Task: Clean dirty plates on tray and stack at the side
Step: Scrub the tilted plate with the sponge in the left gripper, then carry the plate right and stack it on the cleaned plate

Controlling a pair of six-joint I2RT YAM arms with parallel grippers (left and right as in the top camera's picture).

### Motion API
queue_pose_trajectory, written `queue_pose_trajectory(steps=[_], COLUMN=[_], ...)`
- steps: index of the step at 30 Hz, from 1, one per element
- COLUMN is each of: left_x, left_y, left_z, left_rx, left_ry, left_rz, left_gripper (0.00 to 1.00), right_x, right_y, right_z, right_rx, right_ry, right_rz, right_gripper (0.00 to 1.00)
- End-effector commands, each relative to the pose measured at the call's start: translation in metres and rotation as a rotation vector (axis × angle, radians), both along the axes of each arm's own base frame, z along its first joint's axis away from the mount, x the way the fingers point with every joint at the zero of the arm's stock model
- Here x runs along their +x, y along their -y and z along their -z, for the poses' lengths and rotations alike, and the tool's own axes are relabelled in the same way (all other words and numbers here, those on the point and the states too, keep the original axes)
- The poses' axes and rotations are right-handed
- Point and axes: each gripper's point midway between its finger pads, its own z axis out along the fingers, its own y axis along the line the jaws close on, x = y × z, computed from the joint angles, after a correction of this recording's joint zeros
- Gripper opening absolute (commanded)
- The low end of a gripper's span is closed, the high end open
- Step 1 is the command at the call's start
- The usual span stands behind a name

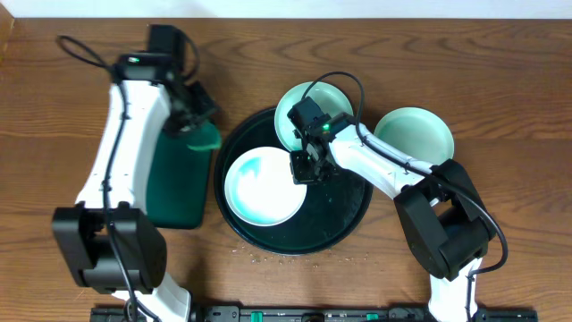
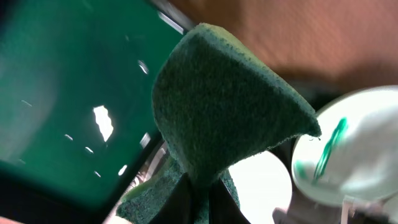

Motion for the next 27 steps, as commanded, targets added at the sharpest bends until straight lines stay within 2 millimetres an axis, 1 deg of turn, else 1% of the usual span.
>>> queue_pose_trajectory(steps=[1, 2, 3, 5, 6, 8, 9, 11, 12, 13, 15, 16, 17, 18, 19, 20, 21, 22, 24, 25, 27], left_x=[0.000, -0.002, -0.005, -0.012, -0.014, -0.016, -0.016, -0.016, -0.016, -0.016, -0.016, -0.016, -0.016, -0.016, -0.017, -0.017, -0.017, -0.018, -0.017, -0.017, -0.016], left_y=[-0.042, -0.046, -0.053, -0.061, -0.062, -0.062, -0.063, -0.063, -0.063, -0.063, -0.063, -0.063, -0.063, -0.063, -0.063, -0.063, -0.063, -0.063, -0.063, -0.063, -0.063], left_z=[-0.013, -0.012, -0.010, -0.004, -0.002, 0.001, 0.001, 0.001, 0.001, 0.001, 0.001, 0.001, 0.001, 0.001, 0.001, 0.002, 0.002, 0.002, 0.002, 0.001, 0.001], left_rx=[0.038, 0.038, 0.039, 0.037, 0.036, 0.039, 0.044, 0.047, 0.047, 0.047, 0.047, 0.046, 0.045, 0.045, 0.045, 0.045, 0.044, 0.044, 0.045, 0.045, 0.045], left_ry=[0.025, 0.019, 0.005, -0.022, -0.031, -0.036, -0.039, -0.039, -0.039, -0.039, -0.039, -0.039, -0.040, -0.040, -0.042, -0.043, -0.045, -0.046, -0.044, -0.042, -0.038], left_rz=[-0.046, -0.054, -0.066, -0.085, -0.087, -0.074, -0.067, -0.068, -0.068, -0.068, -0.068, -0.069, -0.072, -0.072, -0.072, -0.072, -0.072, -0.072, -0.072, -0.072, -0.072], left_gripper=[0.07, 0.07, 0.07, 0.07, 0.07, 0.07, 0.07, 0.07, 0.07, 0.07, 0.08, 0.07, 0.07, 0.07, 0.07, 0.07, 0.07, 0.07, 0.07, 0.07, 0.07], right_x=[0.002, 0.002, 0.001, 0.001, 0.002, 0.002, 0.000, 0.000, 0.000, -0.001, -0.001, -0.001, 0.001, 0.003, 0.009, 0.013, 0.019, 0.028, 0.040, 0.045, 0.049], right_y=[-0.004, -0.005, -0.006, -0.008, -0.010, -0.012, -0.012, -0.012, -0.013, -0.014, -0.016, -0.019, -0.022, -0.022, -0.019, -0.016, -0.014, -0.008, 0.006, 0.014, 0.024], right_z=[-0.002, -0.002, -0.002, -0.002, -0.002, 0.002, 0.006, 0.006, 0.006, 0.005, 0.002, -0.004, -0.017, -0.025, -0.038, -0.045, -0.059, -0.078, -0.107, -0.124, -0.149], right_rx=[0.005, 0.006, 0.006, 0.009, 0.013, 0.013, 0.007, 0.010, 0.012, 0.018, 0.028, 0.045, 0.055, 0.049, 0.019, -0.006, -0.031, -0.082, -0.202, -0.283, -0.411], right_ry=[0.025, 0.027, 0.028, 0.033, 0.041, 0.041, 0.030, 0.029, 0.028, 0.024, 0.023, 0.029, 0.047, 0.069, 0.121, 0.158, 0.220, 0.316, 0.474, 0.561, 0.690], right_rz=[-0.046, -0.049, -0.055, -0.062, -0.065, -0.069, -0.070, -0.071, -0.071, -0.073, -0.088, -0.119, -0.158, -0.175, -0.178, -0.176, -0.183, -0.188, -0.178, -0.181, -0.169], right_gripper=[0.01, 0.01, 0.10, 0.28, 0.31, 0.29, 0.24, 0.09, 0.04, 0.01, 0.01, 0.01, 0.01, 0.01, 0.01, 0.01, 0.01, 0.01, 0.01, 0.01, 0.01])
